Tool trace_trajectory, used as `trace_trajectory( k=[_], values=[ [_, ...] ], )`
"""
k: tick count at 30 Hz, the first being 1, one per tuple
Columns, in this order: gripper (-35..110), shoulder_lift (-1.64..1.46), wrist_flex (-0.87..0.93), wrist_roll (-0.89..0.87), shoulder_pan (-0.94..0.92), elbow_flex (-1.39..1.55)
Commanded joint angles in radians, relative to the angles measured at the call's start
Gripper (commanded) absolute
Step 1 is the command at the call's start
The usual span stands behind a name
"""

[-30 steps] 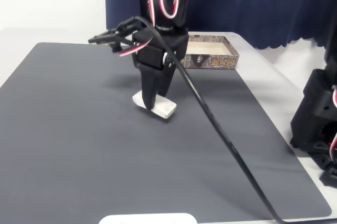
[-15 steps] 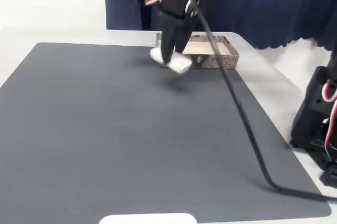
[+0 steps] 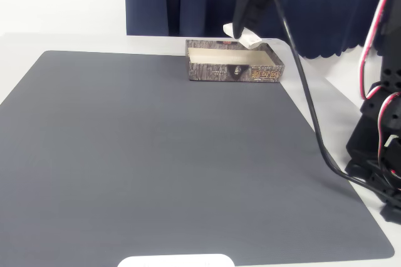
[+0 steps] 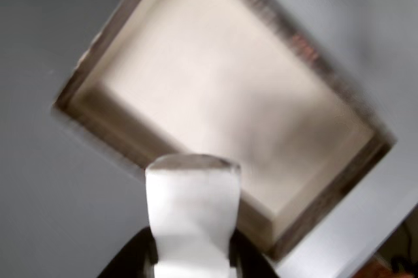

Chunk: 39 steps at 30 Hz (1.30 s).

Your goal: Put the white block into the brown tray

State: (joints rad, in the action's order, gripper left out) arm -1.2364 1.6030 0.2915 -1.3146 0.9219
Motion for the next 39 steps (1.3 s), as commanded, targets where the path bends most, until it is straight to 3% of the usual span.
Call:
trace_trajectory(
  k=[1, 11, 19, 27, 39],
  values=[
    [12, 0.091, 0.005, 0.009, -0.021, -0.166],
    [11, 0.268, 0.051, 0.086, 0.006, -0.33],
    [0, 0.308, 0.048, 0.566, 0.009, -0.422],
    [0, 0.334, 0.035, 0.989, -0.011, -0.446],
    [0, 0.436, 0.031, 1.054, -0.015, -0.548]
  ],
)
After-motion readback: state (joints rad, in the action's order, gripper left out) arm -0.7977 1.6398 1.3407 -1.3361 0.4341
